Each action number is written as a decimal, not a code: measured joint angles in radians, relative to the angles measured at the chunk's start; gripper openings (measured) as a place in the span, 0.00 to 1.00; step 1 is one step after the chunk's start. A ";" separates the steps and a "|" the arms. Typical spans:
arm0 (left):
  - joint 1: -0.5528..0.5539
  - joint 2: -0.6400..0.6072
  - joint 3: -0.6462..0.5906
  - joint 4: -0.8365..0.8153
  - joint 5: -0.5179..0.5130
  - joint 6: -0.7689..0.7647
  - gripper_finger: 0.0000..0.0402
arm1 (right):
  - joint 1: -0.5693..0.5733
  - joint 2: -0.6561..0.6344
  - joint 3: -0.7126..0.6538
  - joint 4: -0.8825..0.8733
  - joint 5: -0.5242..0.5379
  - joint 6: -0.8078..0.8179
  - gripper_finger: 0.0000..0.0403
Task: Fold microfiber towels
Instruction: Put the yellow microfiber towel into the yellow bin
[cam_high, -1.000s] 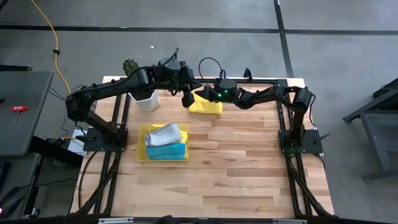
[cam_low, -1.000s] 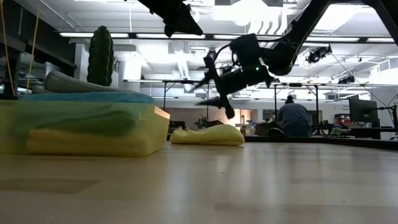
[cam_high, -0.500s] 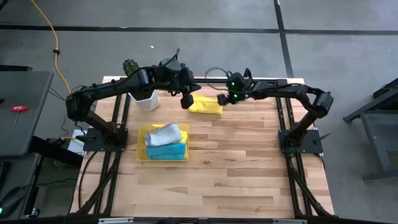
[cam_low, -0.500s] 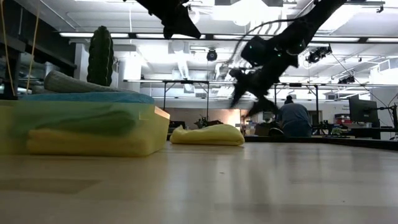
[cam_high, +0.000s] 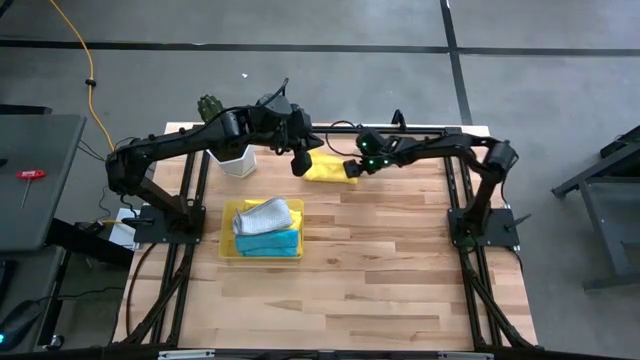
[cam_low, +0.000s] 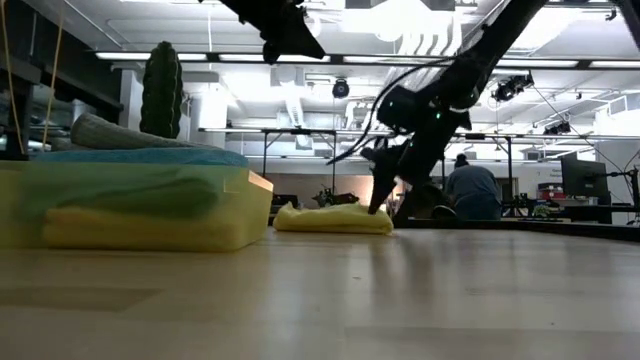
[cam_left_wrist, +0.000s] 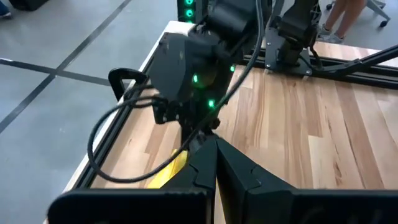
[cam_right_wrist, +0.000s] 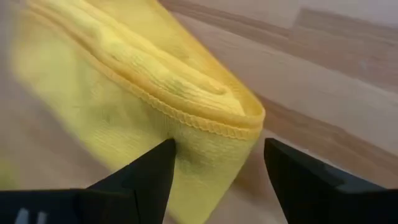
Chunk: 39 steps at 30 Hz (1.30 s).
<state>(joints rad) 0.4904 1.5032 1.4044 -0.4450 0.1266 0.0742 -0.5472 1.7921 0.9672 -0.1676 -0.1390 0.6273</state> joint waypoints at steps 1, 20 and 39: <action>0.000 0.000 0.000 0.000 -0.005 -0.008 0.00 | 0.000 0.016 0.000 0.004 0.015 0.000 0.59; 0.026 -0.288 0.204 -0.003 -0.006 -0.089 0.00 | 0.024 -0.035 0.029 0.034 0.047 -0.141 0.01; 0.026 -0.460 0.203 -0.030 -0.052 -0.125 0.00 | 0.209 -0.049 0.740 -0.314 -0.073 -0.221 0.00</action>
<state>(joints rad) 0.5167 1.0428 1.6077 -0.4747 0.0745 -0.0509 -0.3383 1.7433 1.7069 -0.4819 -0.2123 0.4067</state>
